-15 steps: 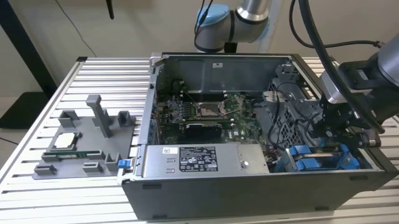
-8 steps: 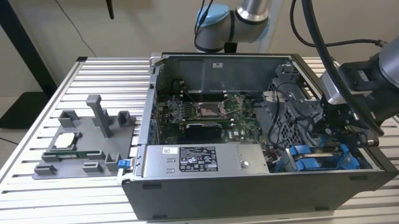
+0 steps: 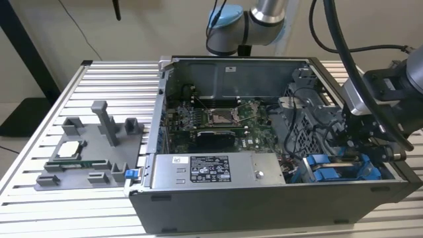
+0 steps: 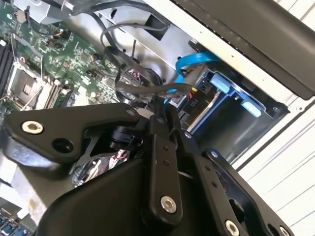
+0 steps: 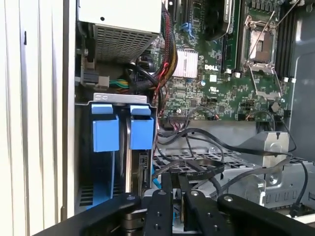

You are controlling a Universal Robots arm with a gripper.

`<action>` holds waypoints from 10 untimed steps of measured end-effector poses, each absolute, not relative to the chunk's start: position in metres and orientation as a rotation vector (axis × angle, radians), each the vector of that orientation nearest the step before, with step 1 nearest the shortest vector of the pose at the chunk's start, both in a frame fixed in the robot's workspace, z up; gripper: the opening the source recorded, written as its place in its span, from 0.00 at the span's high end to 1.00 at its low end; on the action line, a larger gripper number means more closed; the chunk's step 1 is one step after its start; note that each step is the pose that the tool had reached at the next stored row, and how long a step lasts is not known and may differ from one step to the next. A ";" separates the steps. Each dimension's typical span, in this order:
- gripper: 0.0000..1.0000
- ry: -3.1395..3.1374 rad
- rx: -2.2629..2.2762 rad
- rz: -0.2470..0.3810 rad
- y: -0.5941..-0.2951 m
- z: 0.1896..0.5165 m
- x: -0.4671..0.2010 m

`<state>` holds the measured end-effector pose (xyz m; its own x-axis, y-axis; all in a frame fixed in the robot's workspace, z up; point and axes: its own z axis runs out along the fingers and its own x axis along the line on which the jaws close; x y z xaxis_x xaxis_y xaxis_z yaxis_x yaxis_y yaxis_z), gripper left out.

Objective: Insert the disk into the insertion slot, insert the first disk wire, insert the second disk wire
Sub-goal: 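Insert the second disk wire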

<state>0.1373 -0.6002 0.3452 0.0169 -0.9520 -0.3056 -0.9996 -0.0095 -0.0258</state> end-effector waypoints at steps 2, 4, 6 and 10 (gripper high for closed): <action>1.00 2.042 -2.068 0.276 -0.601 0.345 0.137; 1.00 2.057 -2.081 0.253 -0.601 0.345 0.137; 1.00 2.075 -2.096 0.223 -0.601 0.345 0.137; 1.00 2.107 -2.117 0.175 -0.601 0.345 0.137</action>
<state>0.1373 -0.6005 0.3449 0.0070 -0.9823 -0.1874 -0.9997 -0.0025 -0.0240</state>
